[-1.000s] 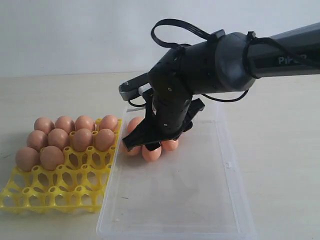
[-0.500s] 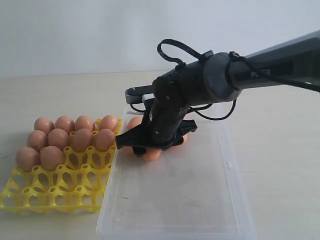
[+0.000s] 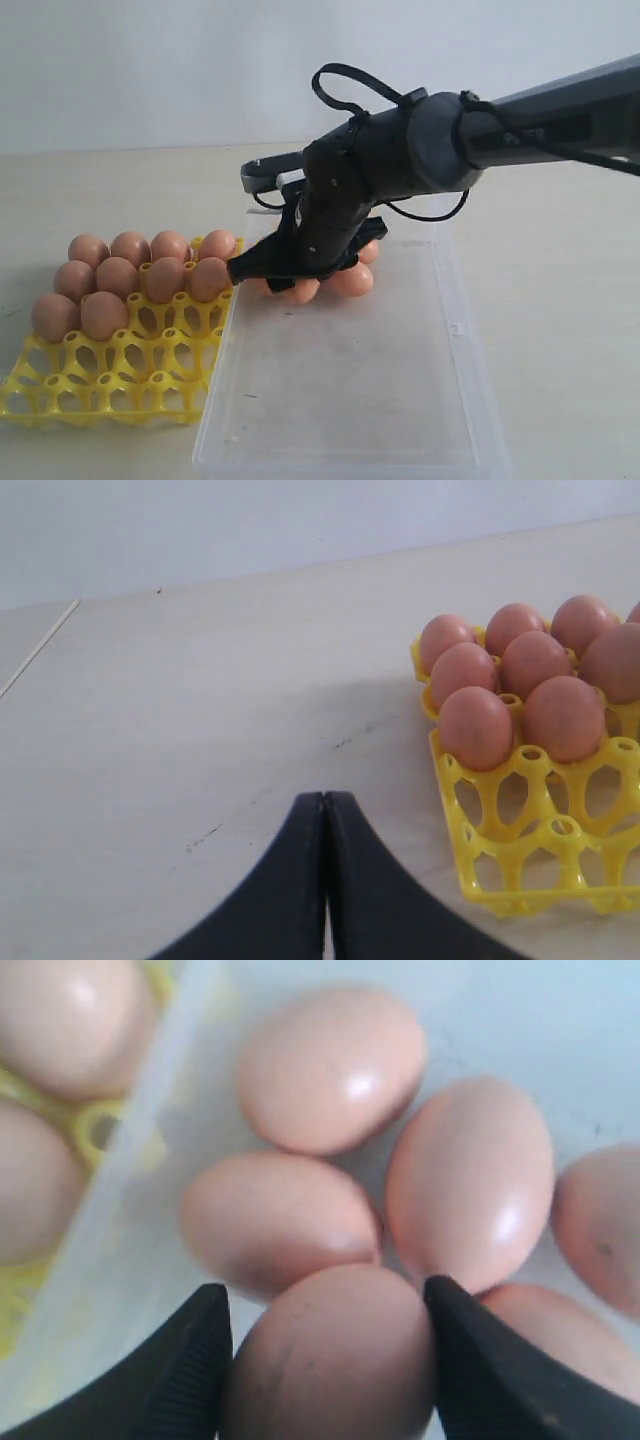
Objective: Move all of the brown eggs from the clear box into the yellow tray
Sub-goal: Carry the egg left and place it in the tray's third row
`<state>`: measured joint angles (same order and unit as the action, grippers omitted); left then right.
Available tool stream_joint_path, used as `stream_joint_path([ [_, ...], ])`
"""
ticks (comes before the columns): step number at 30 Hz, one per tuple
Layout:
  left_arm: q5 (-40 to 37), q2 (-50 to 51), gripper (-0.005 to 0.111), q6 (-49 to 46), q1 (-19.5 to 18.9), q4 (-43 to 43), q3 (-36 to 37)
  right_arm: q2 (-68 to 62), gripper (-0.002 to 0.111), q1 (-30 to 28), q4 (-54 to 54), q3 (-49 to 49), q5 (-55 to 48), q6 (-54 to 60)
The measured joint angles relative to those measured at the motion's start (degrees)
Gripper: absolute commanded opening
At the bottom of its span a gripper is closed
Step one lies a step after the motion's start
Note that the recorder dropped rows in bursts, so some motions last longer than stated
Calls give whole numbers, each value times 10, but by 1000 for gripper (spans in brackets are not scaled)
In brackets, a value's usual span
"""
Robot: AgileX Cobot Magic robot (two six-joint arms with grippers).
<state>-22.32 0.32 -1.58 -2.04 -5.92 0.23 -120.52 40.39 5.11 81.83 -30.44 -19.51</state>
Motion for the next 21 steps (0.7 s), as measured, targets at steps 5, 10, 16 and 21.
stream_joint_path([
  [5, 0, 0, 0, 0, 0, 0, 0, 69, 0, 51, 4, -90, 233, 125],
  [10, 0, 0, 0, 0, 0, 0, 0, 68, 0, 109, 10, -121, 361, 226],
  [16, 0, 0, 0, 0, 0, 0, 0, 38, 0, 129, 24, -122, 414, 249],
  [21, 0, 0, 0, 0, 0, 0, 0, 4, 0, 130, 32, -122, 446, 251],
])
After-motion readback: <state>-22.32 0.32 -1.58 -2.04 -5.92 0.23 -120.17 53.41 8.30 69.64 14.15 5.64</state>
